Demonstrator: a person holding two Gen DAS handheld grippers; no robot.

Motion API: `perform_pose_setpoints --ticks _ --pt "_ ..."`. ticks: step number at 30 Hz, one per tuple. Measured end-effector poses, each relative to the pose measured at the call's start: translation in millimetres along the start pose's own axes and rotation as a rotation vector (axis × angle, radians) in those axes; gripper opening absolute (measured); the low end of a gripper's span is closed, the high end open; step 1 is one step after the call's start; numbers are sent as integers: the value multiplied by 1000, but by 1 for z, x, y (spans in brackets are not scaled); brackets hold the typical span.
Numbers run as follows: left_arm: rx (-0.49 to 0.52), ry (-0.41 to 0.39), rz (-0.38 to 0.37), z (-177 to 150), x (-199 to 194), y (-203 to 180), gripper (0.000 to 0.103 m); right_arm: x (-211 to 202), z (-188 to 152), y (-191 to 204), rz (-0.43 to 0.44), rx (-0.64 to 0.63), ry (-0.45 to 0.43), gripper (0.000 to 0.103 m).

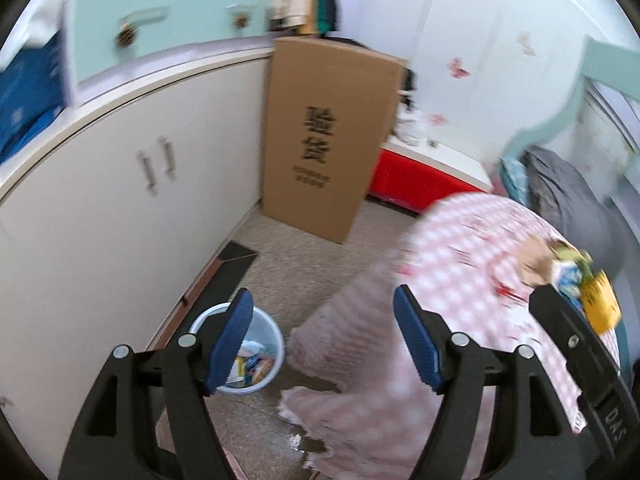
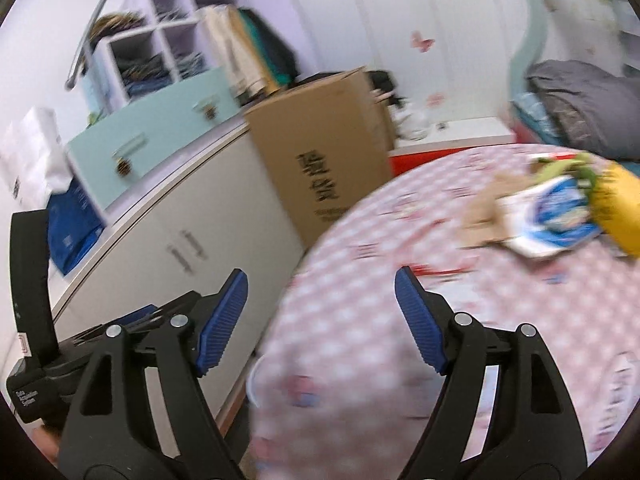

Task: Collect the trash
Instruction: 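Move both open tools back over the table toward the yellow paper tube, then grasp the yellow paper tube with the right tool while the left tool grasps tan paper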

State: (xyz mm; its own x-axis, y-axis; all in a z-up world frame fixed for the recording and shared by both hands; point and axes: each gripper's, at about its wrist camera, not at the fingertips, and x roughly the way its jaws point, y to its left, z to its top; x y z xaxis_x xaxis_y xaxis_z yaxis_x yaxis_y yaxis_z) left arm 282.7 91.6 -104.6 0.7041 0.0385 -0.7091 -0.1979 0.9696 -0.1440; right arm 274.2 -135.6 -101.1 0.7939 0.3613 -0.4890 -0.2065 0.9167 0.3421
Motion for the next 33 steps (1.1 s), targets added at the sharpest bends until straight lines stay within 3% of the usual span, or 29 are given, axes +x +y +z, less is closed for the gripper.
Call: perform_pose_setpoints --ticks 9,17,25,29,30,33 --pt "217 3 -76 -11 4 -131 73 -53 20 -125 -240 55 -84 82" --pt "346 18 -110 -10 33 -213 74 -62 31 -187 -414 -34 -81 91" --pt "382 78 -110 2 81 -254 74 -37 43 -232 -424 -40 -5 95" --pt "400 87 -98 4 99 -264 73 -23 46 -246 -377 -22 36 95" --pt "401 90 -96 5 103 -265 71 -19 47 -247 -357 -18 48 95" --pt "386 130 -130 6 115 -263 47 -11 50 -244 -331 -46 72 95"
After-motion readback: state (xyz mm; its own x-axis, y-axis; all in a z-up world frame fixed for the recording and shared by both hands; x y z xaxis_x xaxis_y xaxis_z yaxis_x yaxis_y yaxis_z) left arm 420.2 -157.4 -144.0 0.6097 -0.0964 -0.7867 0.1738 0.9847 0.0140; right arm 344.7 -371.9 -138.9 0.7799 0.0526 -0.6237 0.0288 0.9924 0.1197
